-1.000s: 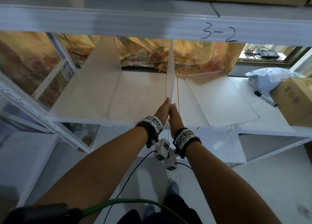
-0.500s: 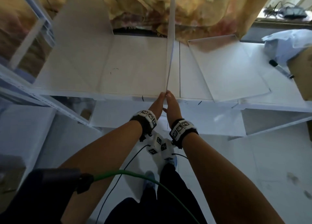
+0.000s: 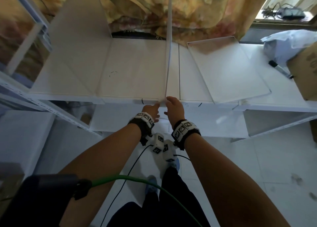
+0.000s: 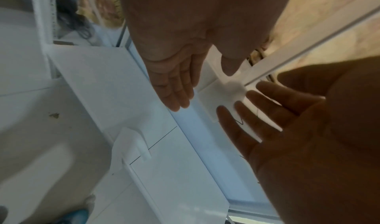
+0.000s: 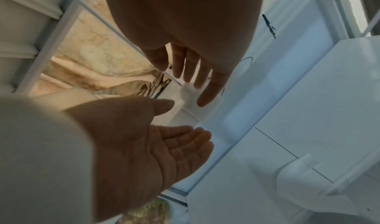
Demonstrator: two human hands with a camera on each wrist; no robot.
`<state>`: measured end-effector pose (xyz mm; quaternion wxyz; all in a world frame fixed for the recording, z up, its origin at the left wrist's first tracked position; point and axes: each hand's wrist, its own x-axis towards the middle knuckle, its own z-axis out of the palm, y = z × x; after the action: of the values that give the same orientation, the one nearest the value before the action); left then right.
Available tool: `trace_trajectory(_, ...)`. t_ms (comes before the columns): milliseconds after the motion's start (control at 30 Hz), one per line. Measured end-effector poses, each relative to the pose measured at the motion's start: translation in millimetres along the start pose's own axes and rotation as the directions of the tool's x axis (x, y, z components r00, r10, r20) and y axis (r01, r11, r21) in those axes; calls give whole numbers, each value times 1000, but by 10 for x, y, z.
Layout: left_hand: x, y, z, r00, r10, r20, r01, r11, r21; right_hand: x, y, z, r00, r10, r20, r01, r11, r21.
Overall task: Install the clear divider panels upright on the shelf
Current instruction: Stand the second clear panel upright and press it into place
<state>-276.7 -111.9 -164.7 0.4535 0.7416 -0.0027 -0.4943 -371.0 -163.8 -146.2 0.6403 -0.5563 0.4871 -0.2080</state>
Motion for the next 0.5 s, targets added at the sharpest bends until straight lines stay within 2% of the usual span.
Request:
trace_trajectory(200,75,-116,-64,997,-67,-24,63,988,-140,20,77,-103,994,106,-1,-105,988,111)
trace_trajectory(333,84,-129,-40,997,-81,0,80,983,-167,60,121,-155,973,230,15,-228,950,212)
trace_trajectory(500,58,-98,22,997,-80,22,82,982,-170,102,174,-209,939,341,53,-342,904,257)
